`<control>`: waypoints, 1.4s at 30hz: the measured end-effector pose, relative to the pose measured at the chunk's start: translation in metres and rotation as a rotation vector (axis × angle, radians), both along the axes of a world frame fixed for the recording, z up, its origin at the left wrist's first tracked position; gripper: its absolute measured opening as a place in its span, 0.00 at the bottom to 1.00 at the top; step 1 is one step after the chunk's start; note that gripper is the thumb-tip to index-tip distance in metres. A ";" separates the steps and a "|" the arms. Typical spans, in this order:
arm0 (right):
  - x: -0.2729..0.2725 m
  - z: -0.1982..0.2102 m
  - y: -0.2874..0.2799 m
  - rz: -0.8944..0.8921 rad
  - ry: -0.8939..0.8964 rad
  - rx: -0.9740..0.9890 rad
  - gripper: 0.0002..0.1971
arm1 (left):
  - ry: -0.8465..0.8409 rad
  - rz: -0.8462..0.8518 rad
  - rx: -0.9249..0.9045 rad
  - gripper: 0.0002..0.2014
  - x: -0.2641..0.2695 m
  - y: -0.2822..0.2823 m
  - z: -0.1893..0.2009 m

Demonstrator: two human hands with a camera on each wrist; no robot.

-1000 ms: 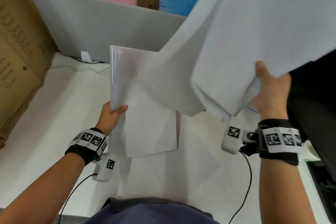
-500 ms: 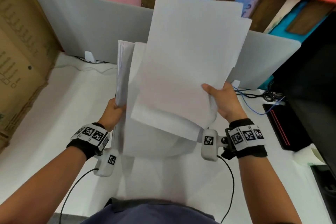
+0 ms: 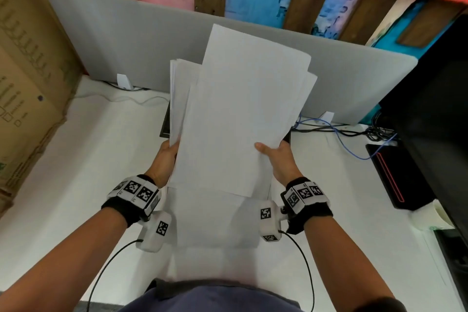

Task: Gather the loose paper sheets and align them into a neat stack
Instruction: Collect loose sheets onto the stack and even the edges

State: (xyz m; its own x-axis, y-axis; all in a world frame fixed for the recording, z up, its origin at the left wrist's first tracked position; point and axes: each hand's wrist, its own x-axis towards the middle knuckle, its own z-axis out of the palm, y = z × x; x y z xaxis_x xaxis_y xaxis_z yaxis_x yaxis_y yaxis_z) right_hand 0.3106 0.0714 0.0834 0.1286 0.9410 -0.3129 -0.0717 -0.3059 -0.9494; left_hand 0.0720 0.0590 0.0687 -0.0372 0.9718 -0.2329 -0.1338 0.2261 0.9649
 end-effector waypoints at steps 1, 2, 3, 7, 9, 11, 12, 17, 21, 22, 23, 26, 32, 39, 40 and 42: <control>-0.001 0.004 0.001 -0.023 -0.014 0.027 0.22 | -0.050 0.043 -0.002 0.17 0.002 0.000 0.001; -0.002 0.008 0.001 -0.042 -0.029 0.064 0.21 | -0.098 0.092 0.016 0.19 0.005 -0.001 0.003; -0.004 0.013 0.001 -0.057 -0.053 0.108 0.21 | -0.110 0.119 0.046 0.23 0.007 0.000 0.003; -0.012 0.035 0.000 -0.101 -0.126 0.275 0.11 | 0.088 0.184 0.231 0.19 0.017 0.001 0.013; -0.013 0.041 0.000 -0.118 -0.110 0.342 0.13 | 0.118 0.223 0.289 0.18 0.018 0.003 0.019; -0.012 0.041 -0.001 -0.117 -0.077 0.378 0.15 | 0.112 0.229 0.314 0.19 0.017 0.004 0.022; -0.012 0.038 -0.001 -0.101 -0.064 0.373 0.16 | 0.116 0.224 0.314 0.19 0.015 0.004 0.021; -0.005 0.021 -0.004 0.020 -0.033 0.312 0.27 | 0.179 0.172 0.367 0.21 0.010 -0.002 0.011; 0.007 0.028 -0.003 0.068 -0.008 0.319 0.38 | 0.117 0.141 0.385 0.26 0.006 -0.003 0.016; 0.010 0.035 -0.001 0.069 0.011 0.325 0.40 | 0.104 0.127 0.393 0.27 0.005 -0.002 0.019; 0.012 0.041 0.001 0.073 0.028 0.344 0.42 | 0.096 0.112 0.405 0.28 0.003 -0.001 0.022; 0.015 0.060 0.010 0.075 0.065 0.398 0.49 | 0.084 0.088 0.431 0.32 0.000 0.006 0.028; 0.025 0.052 0.016 0.141 0.213 0.366 0.38 | 0.038 0.057 0.440 0.37 -0.004 0.016 0.028; 0.013 0.058 0.010 0.043 0.187 0.281 0.46 | 0.058 0.059 0.393 0.25 -0.004 0.020 0.025; 0.012 0.057 0.011 0.051 0.139 0.313 0.34 | 0.058 0.056 0.388 0.24 -0.004 0.019 0.025; 0.007 0.061 0.011 -0.003 0.106 0.389 0.11 | 0.053 0.044 0.382 0.24 -0.005 0.018 0.025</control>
State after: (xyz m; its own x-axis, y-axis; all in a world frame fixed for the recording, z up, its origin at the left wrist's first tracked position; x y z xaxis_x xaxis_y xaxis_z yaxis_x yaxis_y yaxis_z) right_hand 0.3174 0.0827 0.1447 0.1181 0.9915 0.0546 -0.1759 0.0750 -0.9816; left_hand 0.0666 0.0770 0.0939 -0.0834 0.9854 0.1485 -0.0829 -0.1554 0.9844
